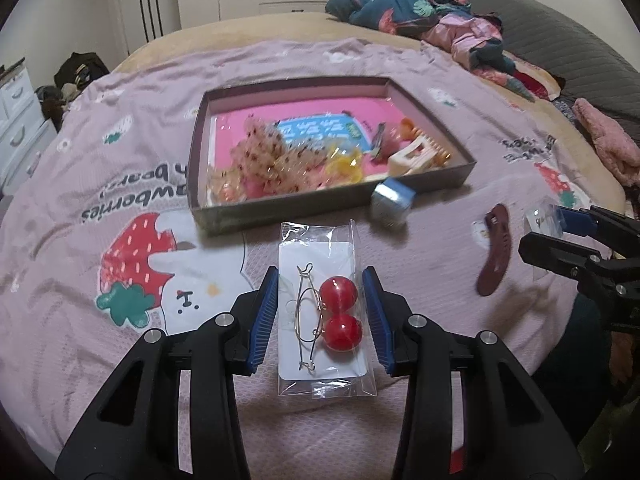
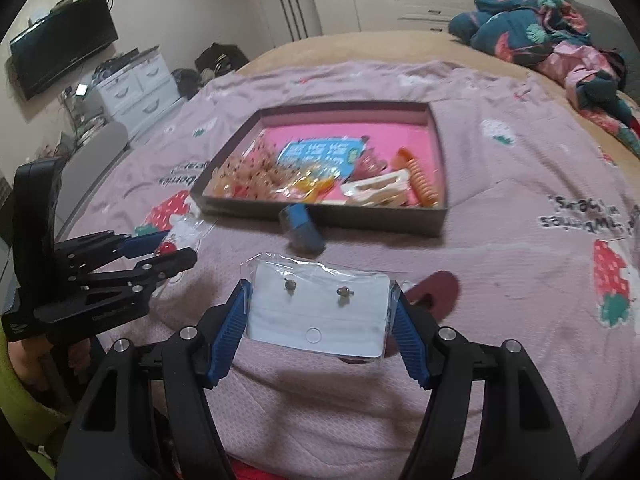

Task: Organize jewelry
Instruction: 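Carry the red-ball card into the box with the left gripper while the right drops the stud card there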

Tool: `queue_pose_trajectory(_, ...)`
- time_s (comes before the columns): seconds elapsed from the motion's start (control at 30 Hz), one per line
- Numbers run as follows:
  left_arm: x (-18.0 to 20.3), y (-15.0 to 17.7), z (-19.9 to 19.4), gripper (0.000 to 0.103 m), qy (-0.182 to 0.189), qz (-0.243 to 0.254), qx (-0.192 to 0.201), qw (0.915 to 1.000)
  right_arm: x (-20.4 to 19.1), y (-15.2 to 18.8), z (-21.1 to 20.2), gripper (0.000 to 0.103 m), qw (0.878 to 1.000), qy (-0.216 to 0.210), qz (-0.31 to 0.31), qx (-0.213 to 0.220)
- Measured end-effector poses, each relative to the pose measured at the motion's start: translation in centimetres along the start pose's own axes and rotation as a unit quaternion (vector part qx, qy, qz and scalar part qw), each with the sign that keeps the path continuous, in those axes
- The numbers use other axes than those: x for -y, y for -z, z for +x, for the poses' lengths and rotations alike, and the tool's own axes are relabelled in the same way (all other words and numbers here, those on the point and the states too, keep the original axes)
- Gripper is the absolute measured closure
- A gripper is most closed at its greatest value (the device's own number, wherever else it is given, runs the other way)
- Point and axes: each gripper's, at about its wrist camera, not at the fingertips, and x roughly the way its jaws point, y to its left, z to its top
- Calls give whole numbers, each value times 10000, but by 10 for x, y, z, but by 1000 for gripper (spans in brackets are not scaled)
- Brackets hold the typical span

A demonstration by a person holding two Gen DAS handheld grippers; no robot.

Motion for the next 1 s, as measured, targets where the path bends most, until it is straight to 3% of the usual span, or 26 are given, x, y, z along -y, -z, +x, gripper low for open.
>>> queue_pose_trajectory(0.5,36,-26,-41,69,245,345,450,9981,24,-6,-62,37,9966,412,263,665)
queue_pose_trajectory(1.0,80,-57,-44,69,488,755,564,9944,58,-11,-123,37,9855,878,504,1358)
